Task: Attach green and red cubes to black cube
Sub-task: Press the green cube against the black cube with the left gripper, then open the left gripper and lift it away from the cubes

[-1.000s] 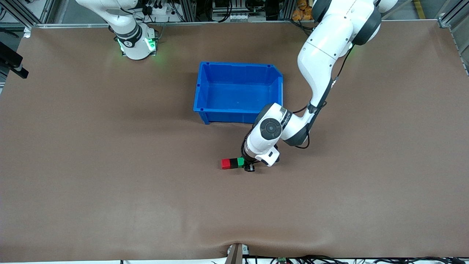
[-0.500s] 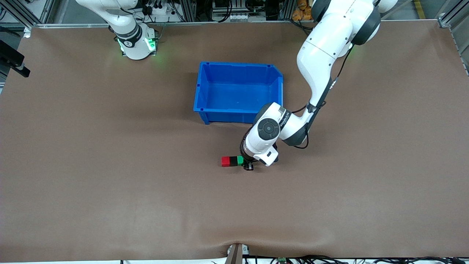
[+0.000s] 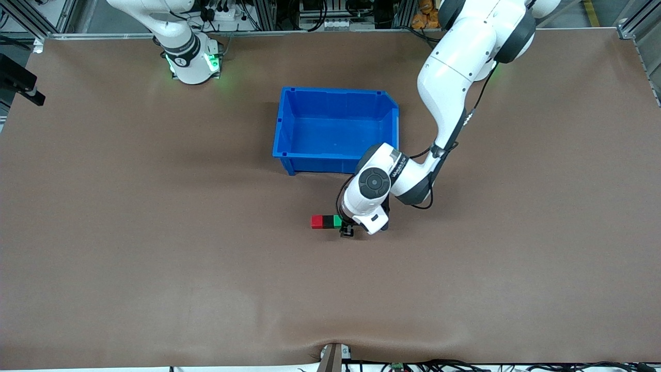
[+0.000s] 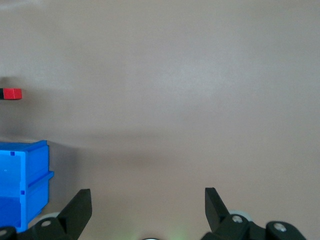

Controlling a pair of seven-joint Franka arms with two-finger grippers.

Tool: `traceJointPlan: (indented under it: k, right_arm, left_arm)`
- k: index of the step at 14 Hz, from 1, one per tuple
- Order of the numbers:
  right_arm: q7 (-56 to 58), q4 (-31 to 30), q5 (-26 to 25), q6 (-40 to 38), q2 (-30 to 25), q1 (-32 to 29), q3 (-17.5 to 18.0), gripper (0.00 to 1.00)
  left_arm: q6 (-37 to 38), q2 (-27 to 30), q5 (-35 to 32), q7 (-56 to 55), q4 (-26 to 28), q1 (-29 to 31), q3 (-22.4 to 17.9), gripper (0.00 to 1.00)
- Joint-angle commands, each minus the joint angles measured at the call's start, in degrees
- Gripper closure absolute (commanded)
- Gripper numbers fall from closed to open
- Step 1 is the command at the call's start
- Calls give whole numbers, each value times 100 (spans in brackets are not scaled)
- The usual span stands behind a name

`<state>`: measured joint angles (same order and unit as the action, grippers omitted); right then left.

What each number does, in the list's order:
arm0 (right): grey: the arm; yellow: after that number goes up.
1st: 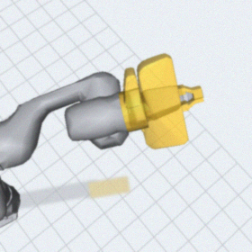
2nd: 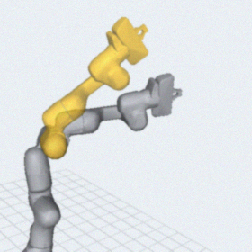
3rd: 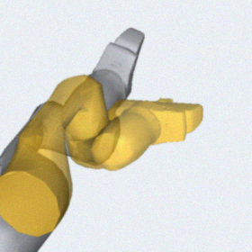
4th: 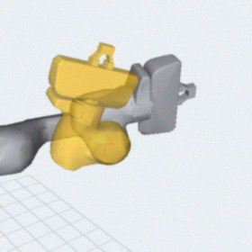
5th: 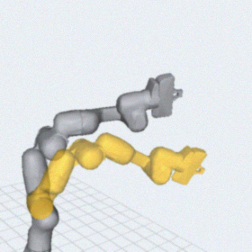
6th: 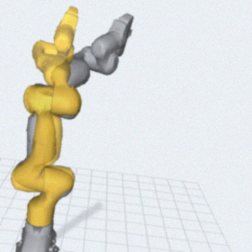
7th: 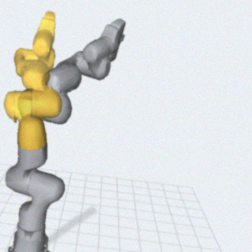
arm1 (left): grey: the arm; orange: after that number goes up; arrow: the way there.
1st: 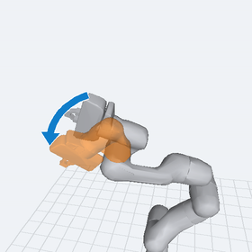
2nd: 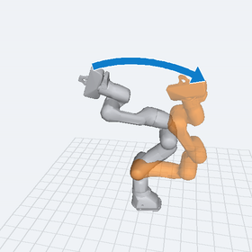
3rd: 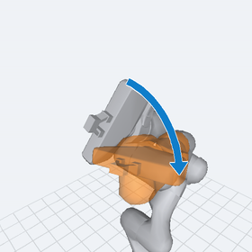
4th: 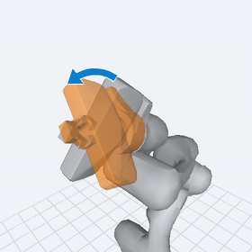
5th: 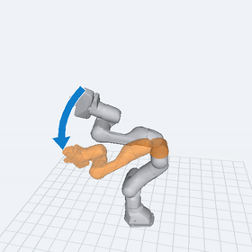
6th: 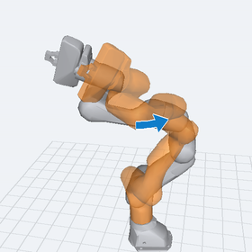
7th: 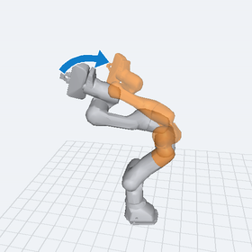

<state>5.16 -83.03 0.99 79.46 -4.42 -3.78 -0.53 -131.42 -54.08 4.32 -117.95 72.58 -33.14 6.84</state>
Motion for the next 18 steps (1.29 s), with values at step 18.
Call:
traceJointPlan:
  k: [18]
  right_arm:
    - [46,-2,86,-132,-15,-88,-8,0]
  left_arm:
    - [4299,3737,-353,7844,248,2460,-51,0]
